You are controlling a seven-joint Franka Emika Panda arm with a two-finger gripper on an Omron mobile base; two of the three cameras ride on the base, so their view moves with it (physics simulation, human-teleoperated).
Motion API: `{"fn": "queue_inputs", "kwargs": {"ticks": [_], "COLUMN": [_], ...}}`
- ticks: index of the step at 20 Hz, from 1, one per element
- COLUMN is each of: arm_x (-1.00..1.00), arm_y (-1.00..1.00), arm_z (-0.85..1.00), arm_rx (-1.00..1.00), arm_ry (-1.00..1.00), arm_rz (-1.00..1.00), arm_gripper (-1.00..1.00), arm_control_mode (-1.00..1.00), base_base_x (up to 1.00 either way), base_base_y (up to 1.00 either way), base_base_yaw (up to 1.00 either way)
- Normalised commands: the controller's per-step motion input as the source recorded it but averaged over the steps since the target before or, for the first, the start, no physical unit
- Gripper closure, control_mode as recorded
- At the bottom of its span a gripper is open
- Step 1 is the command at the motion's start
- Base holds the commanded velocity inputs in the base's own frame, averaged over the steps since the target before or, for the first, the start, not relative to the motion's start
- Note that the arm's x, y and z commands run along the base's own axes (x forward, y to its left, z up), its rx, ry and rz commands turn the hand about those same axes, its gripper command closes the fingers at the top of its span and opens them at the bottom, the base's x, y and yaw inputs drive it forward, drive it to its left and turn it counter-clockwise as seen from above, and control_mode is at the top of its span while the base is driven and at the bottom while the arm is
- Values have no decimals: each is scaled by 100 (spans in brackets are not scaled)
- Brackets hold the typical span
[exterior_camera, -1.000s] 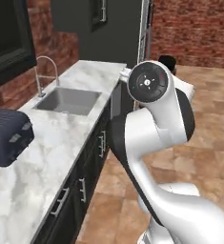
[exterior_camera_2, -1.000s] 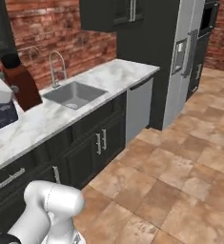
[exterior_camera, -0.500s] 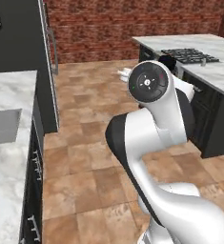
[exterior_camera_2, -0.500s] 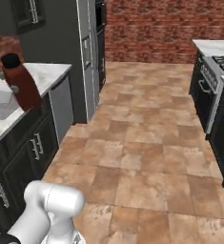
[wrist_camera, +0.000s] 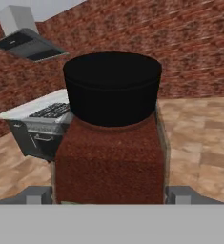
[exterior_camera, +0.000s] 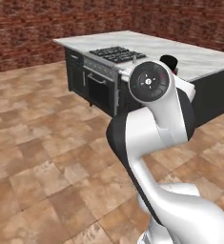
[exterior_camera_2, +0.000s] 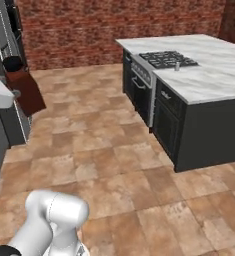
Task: Collect the paprika, mayonnaise, and shaker from the cabinet and place them next to the stove.
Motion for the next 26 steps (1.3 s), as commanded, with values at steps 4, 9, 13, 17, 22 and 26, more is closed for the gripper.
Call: {"fn": "queue_inputs", "kwargs": {"ticks": [4,9,13,17,22,26], "arm_x": [0,0,0,0,0,0], "arm_y": [0,0,0,0,0,0], "arm_z": [0,0,0,0,0,0], "arm_rx": [0,0,0,0,0,0], "arm_ry": [0,0,0,0,0,0], "arm_rz": [0,0,0,0,0,0], "arm_gripper": [100,100,100,100,100,100], "arm_control_mode": [100,100,100,100,100,100], "base_base_x": [85,99,100,100,98,98], "base_base_y": [53,60,63,69,75,81], "base_base_yaw": [-48,-42,-40,-40,-38,-36]}}
